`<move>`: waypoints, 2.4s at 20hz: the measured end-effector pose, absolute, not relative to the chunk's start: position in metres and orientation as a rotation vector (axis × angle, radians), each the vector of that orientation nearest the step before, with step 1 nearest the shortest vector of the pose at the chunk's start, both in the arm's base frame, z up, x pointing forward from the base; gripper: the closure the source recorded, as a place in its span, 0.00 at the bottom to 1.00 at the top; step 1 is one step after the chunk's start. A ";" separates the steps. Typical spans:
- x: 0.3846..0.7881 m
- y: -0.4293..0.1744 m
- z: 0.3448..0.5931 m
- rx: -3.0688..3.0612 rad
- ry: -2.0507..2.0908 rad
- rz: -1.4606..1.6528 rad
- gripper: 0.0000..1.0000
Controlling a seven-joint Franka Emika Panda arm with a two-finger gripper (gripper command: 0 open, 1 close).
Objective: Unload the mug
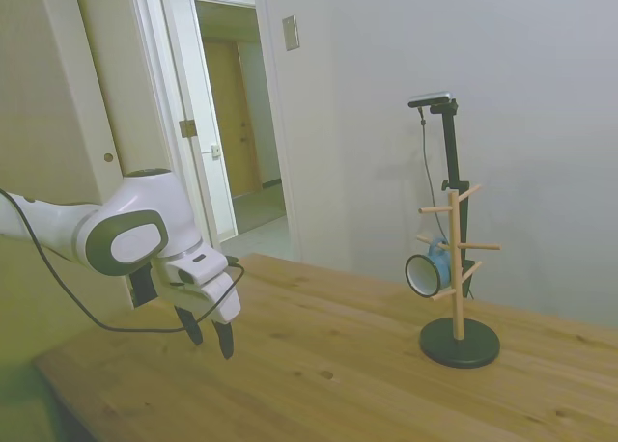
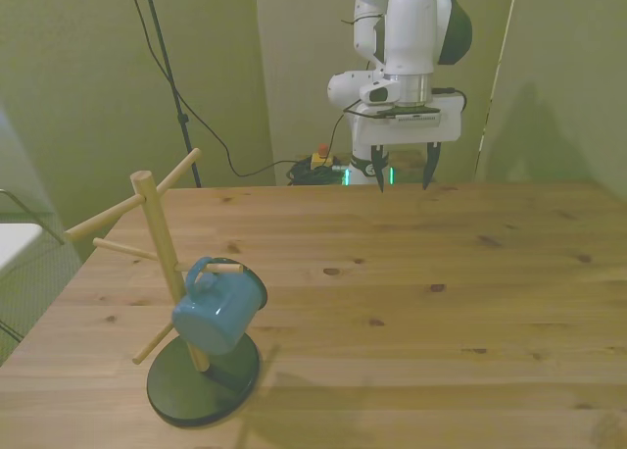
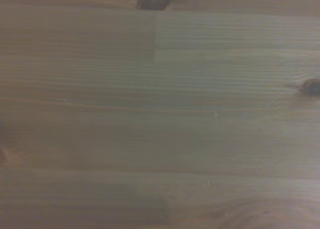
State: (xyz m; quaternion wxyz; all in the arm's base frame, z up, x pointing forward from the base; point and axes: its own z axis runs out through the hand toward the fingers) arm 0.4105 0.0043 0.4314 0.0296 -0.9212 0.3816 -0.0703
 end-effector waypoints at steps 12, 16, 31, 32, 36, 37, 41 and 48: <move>0.411 -0.022 0.434 -2.751 1.320 -0.517 0.00; 0.420 -0.040 0.436 -2.684 1.370 -0.768 0.00; 0.555 -0.118 0.451 -2.607 1.414 -1.141 0.00; 0.558 -0.121 0.453 -2.593 1.432 -1.175 0.00; 0.566 -0.136 0.452 -2.541 1.502 -1.244 0.00; 0.569 -0.139 0.450 -2.538 1.508 -1.240 0.00; 0.578 -0.146 0.449 -2.523 1.514 -1.239 0.00; 0.573 -0.132 0.438 -2.535 1.424 -1.185 0.00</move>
